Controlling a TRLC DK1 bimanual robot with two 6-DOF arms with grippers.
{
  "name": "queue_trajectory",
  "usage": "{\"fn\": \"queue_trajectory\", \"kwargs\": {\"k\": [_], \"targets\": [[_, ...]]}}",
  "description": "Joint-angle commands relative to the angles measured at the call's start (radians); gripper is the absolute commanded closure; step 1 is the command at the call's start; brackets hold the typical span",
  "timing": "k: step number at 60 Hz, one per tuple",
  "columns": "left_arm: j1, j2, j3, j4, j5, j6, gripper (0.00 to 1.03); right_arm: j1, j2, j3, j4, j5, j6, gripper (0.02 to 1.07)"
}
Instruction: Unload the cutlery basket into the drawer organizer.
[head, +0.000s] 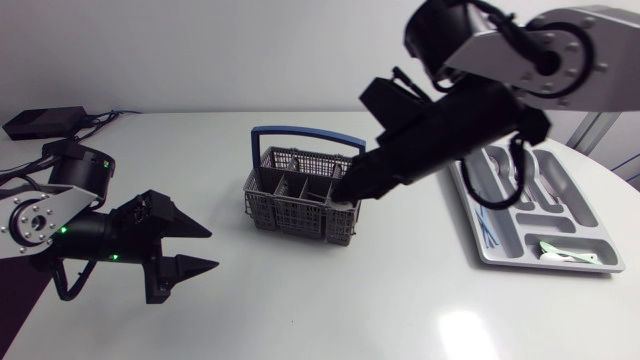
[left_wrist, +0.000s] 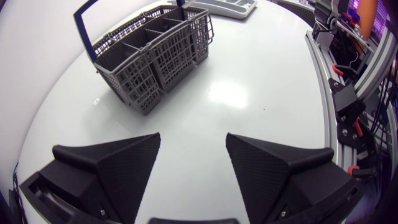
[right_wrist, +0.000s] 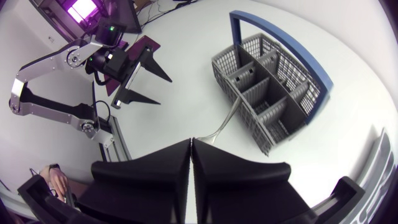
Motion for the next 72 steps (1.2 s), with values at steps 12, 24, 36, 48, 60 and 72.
{"fn": "queue_trajectory", "kwargs": {"k": [12, 24, 36, 48, 60, 72], "targets": [[-0.033, -0.067, -0.042, -0.002, 0.007, -0.051, 0.29, -0.260, -0.245, -0.150, -0.201, -0.003, -0.127, 1.01], [-0.050, -0.102, -0.054, -0.003, 0.004, -0.066, 0.29, -0.476, -0.299, -0.210, -0.233, 0.138, -0.027, 1.01], [-0.057, -0.131, -0.056, -0.014, 0.000, -0.076, 0.29, -0.734, -0.261, -0.219, -0.224, 0.187, -0.029, 1.01], [-0.056, -0.140, -0.057, -0.015, -0.003, -0.076, 0.29, -0.898, -0.190, -0.257, -0.141, 0.235, -0.058, 1.01], [-0.054, -0.139, -0.057, -0.014, -0.005, -0.074, 0.29, -1.005, -0.140, -0.290, -0.044, 0.302, -0.021, 1.01], [-0.053, -0.136, -0.056, -0.011, -0.006, -0.071, 0.29, -0.988, -0.061, -0.326, 0.055, 0.563, 0.120, 1.01]]}}
